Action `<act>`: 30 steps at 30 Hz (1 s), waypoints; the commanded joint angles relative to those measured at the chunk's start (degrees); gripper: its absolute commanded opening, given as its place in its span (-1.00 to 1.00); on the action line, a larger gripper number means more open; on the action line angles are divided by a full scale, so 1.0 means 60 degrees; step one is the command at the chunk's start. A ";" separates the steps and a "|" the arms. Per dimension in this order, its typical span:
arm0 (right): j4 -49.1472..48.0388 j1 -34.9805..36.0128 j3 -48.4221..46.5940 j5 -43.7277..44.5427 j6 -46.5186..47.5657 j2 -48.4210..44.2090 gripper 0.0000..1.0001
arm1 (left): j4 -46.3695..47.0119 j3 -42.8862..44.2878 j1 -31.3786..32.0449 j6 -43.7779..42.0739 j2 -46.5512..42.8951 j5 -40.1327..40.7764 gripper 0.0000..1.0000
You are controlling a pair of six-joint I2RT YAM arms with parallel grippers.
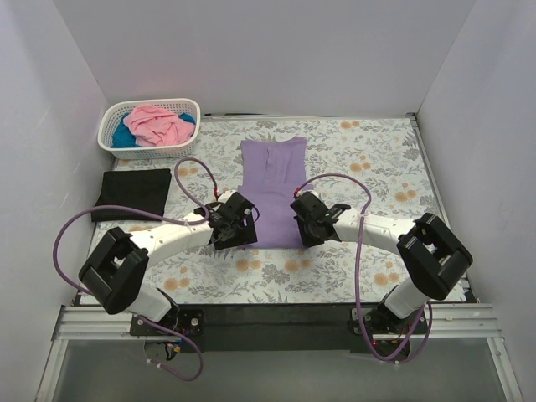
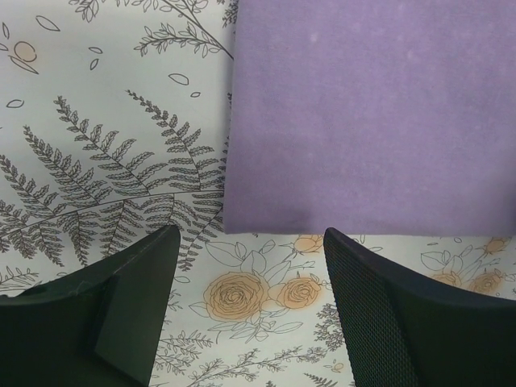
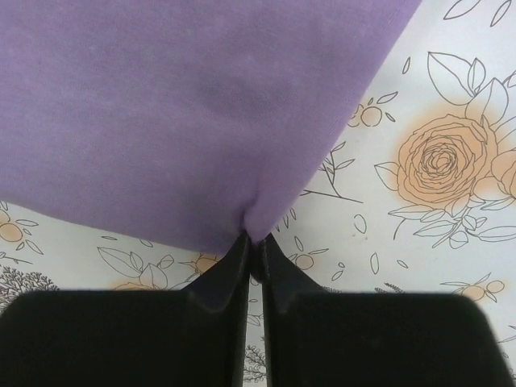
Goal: Fold and stack the t-shirts
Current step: Fold the tshirt
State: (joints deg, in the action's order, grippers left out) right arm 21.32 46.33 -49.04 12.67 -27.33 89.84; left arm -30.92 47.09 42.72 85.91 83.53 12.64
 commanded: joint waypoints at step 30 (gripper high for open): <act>0.0621 0.0087 0.0497 0.0072 0.0146 0.0803 -0.97 | -0.0882 0.0853 0.0160 0.0447 0.1840 0.0471 -0.41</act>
State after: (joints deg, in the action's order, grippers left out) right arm 21.28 46.52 -49.25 12.88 -26.81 90.17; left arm -35.46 52.12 43.35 87.70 92.07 14.22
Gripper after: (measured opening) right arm 0.046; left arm 0.331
